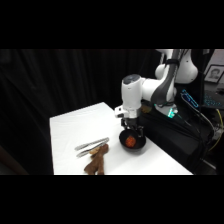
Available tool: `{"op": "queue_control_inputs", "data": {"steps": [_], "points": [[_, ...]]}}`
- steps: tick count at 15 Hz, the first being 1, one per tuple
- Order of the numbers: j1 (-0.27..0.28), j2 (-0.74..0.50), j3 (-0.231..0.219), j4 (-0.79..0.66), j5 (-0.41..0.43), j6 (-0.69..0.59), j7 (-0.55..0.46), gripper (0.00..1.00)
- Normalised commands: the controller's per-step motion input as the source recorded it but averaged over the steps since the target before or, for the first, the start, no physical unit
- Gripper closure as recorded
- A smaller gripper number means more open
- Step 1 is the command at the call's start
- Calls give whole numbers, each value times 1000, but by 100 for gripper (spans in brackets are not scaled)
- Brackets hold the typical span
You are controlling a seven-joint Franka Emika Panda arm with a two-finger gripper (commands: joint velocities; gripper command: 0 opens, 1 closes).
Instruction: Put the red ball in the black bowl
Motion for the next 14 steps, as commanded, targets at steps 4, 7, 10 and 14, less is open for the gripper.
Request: {"op": "queue_control_inputs", "data": {"steps": [4, 7, 10, 14], "points": [[29, -427, 24, -4, -86, -359, 104, 0], [4, -389, -1, 83, -104, -410, 86, 0], [-7, -340, -14, 137, -109, -419, 68, 0], [-23, -219, -33, 179, -109, -368, 6, 0]]}}
